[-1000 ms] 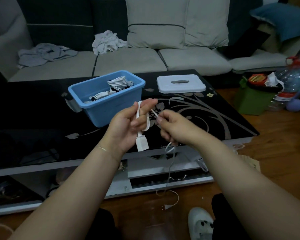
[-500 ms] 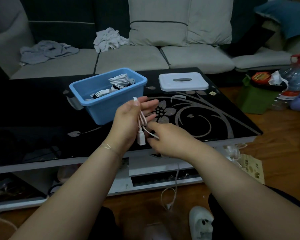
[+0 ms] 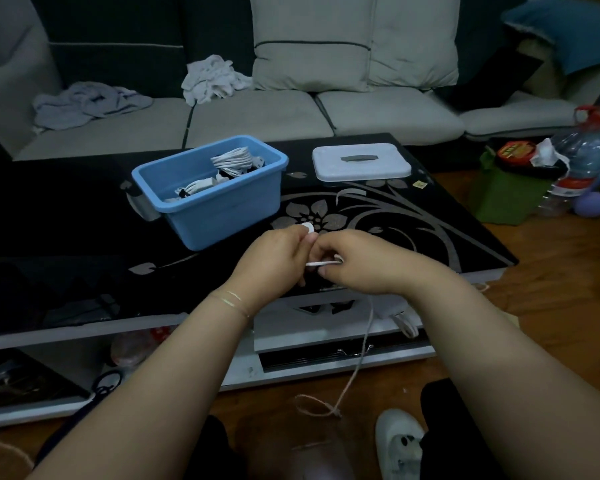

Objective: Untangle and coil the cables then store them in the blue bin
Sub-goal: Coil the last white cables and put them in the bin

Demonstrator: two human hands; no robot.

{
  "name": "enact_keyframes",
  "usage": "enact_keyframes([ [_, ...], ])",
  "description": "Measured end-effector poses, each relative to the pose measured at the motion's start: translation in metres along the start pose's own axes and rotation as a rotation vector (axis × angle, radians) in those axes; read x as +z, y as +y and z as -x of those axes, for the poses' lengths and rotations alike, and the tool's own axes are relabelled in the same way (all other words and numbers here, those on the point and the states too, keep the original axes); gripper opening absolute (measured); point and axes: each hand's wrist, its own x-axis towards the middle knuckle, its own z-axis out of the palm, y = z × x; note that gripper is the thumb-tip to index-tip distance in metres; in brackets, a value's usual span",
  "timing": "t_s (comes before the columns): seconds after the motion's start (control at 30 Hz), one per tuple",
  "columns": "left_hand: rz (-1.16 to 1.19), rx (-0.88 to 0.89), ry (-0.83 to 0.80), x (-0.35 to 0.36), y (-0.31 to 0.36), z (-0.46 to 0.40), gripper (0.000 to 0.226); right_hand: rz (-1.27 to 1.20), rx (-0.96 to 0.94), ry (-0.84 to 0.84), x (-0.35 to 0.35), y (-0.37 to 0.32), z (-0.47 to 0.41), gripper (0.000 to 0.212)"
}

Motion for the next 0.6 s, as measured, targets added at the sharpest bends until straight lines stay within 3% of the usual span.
enact_keyframes([
  [0.1, 0.271, -0.097, -0.13, -0.004, 0.001, -0.001, 0.042, -0.056, 0.005, 0.087, -0.002, 0.006, -0.001, 0.011],
  [0.2, 0.319, -0.111, -0.268, -0.007, 0.001, 0.0, 0.057, -0.183, 0.029, 0.229, -0.007, 0.01, -0.002, 0.013],
  [0.33, 0.422, -0.072, -0.456, -0.006, 0.008, 0.005, 0.034, -0.29, 0.054, 0.316, -0.019, 0.012, 0.001, 0.01],
  [0.53, 0.24, -0.034, -0.328, -0.006, 0.006, 0.004, 0.036, -0.737, 0.219, 0.443, -0.017, 0.008, -0.002, 0.024],
  [0.6, 0.184, -0.047, -0.222, -0.006, 0.005, 0.004, 0.038, -0.779, 0.293, 0.445, -0.01, 0.005, -0.005, 0.024],
])
